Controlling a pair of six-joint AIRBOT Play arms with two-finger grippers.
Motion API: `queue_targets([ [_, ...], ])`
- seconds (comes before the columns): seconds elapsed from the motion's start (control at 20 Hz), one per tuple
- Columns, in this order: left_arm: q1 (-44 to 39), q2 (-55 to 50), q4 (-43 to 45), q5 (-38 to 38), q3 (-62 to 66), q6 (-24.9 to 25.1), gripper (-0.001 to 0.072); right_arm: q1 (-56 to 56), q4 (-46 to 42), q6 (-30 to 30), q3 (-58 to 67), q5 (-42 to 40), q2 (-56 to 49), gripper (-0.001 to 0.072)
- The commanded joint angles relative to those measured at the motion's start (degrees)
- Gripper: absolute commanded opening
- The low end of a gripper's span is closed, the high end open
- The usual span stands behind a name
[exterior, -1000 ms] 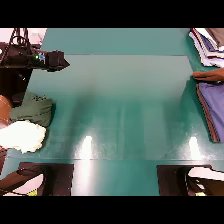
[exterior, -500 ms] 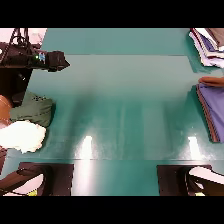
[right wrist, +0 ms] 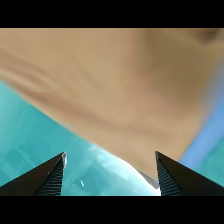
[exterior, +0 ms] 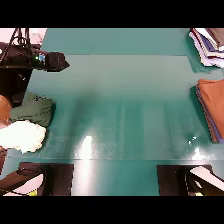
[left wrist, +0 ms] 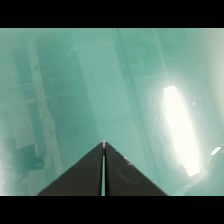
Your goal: Fold the shirts.
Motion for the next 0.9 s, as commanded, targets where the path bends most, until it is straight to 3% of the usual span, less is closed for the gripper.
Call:
queue_targets([
  [0.0,0.0,0.0,0.0,-0.1,0.0,0.5,0.0027,-1.5,4.8,0.5,-2.6,0.1,2.1,0.0631],
  [0.2,0.0,0.0,0.0,0.4,0.0,0.5,0.0027,11.2,16.5,0.4,-2.6,-4.5,6.7,0.0629],
  [0.4,0.0,0.0,-0.2,-0.5,0.0,0.5,0.0027,32.0,17.2,0.4,-2.6,-8.4,9.6,0.0617],
  [0.45,0.0,0.0,-0.4,-0.2,0.0,0.5,0.0027,37.0,17.1,0.4,-2.6,-9.2,9.6,0.0571],
  [0.55,0.0,0.0,-0.4,0.4,0.0,0.5,0.0027,45.3,17.0,0.3,-2.6,-10.2,9.5,0.0337],
  [0.65,0.0,0.0,-0.4,0.7,0.0,0.5,0.0027,51.7,17.0,-2.2,-2.6,-10.7,9.5,0.0032],
  [0.85,0.0,0.0,-0.4,0.7,0.0,0.5,0.0027,58.5,17.0,-3.2,-2.6,-11.6,9.5,0.0017],
])
